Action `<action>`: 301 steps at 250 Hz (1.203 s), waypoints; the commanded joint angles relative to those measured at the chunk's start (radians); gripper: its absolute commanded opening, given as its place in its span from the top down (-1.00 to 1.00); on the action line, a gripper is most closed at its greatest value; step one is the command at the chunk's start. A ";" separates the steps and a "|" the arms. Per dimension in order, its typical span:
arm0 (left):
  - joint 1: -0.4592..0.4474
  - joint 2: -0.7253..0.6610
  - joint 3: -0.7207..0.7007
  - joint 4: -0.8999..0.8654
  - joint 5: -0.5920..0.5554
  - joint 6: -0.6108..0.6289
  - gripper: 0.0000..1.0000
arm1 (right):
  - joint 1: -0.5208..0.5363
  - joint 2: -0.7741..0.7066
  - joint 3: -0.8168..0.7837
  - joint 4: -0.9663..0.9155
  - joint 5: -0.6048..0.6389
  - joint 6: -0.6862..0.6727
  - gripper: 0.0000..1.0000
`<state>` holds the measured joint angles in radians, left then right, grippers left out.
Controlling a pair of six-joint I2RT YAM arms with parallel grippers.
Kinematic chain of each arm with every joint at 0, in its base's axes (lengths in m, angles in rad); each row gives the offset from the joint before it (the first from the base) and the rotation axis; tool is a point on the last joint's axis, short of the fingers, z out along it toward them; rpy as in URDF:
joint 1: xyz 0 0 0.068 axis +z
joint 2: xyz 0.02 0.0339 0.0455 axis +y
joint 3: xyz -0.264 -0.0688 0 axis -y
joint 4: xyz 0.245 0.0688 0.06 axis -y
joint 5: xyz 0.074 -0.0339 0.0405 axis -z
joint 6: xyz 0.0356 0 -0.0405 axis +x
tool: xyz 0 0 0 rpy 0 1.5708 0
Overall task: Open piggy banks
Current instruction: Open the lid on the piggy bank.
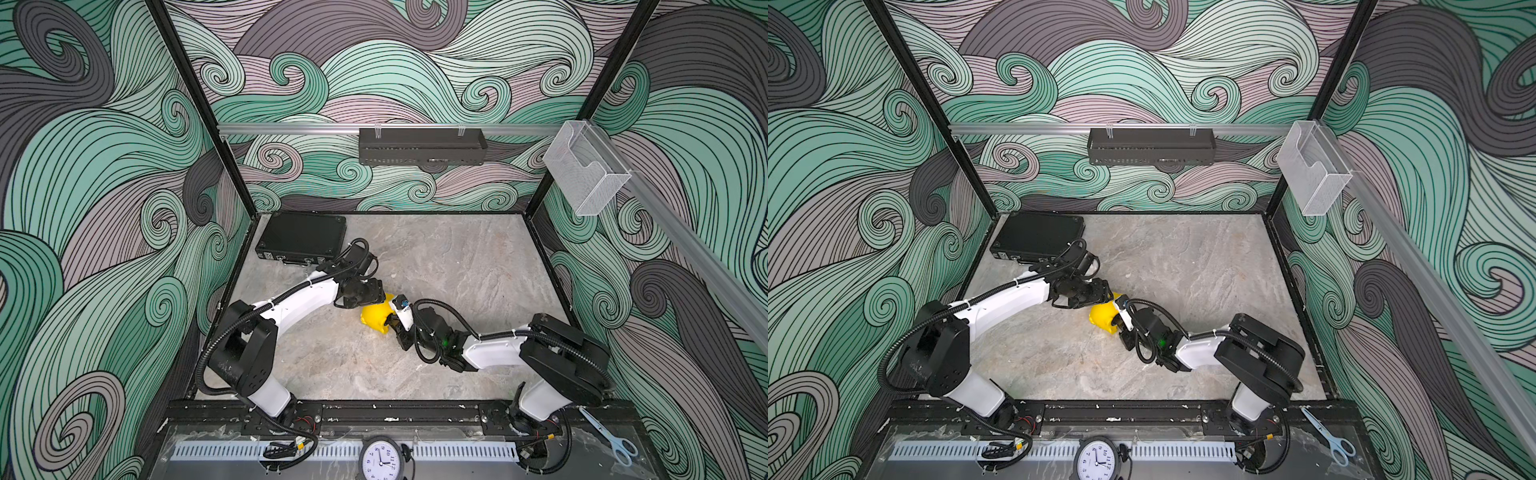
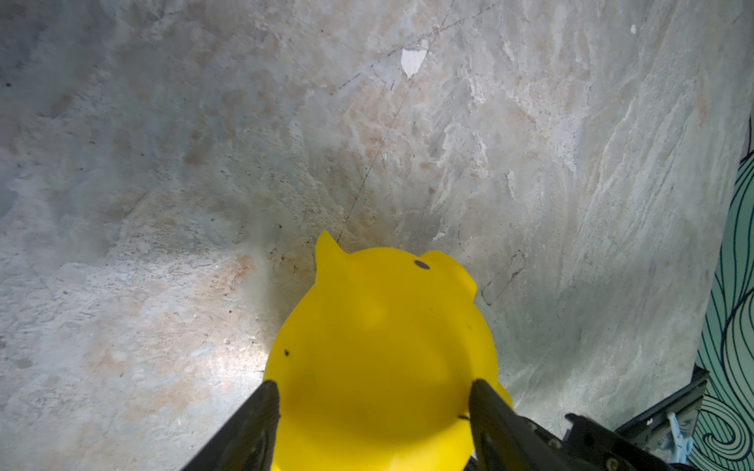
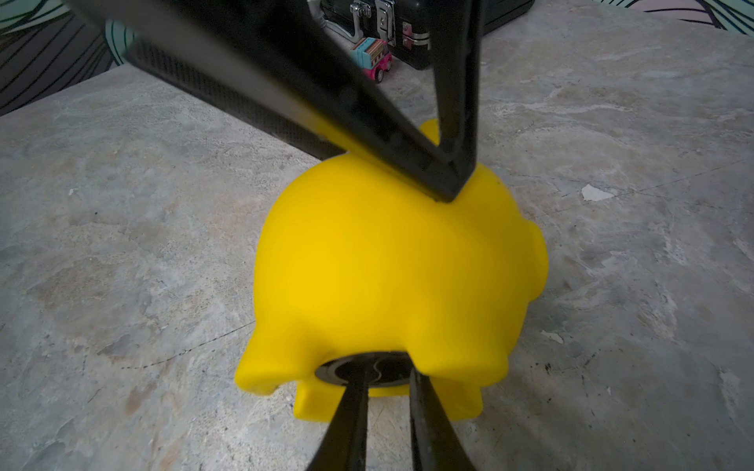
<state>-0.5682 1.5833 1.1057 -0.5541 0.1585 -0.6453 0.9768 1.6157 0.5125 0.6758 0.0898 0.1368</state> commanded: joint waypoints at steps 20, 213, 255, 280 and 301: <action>-0.008 -0.025 -0.052 -0.014 -0.083 -0.064 -0.42 | -0.012 0.013 0.027 0.020 -0.080 0.013 0.55; -0.019 -0.044 -0.155 0.074 -0.072 -0.123 -0.35 | -0.054 0.104 0.070 0.109 -0.154 0.043 0.78; -0.023 -0.033 -0.175 0.095 -0.057 -0.128 -0.32 | -0.054 0.122 0.075 0.126 -0.111 0.014 0.99; -0.025 -0.033 -0.191 0.098 -0.048 -0.127 -0.31 | -0.054 0.123 0.079 0.125 -0.090 0.001 1.00; -0.025 -0.034 -0.194 0.088 -0.046 -0.123 -0.30 | -0.055 0.130 0.082 0.135 -0.091 0.001 1.00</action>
<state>-0.5774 1.5158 0.9592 -0.3428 0.0563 -0.7681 0.9272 1.7184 0.5613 0.7532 -0.0528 0.1562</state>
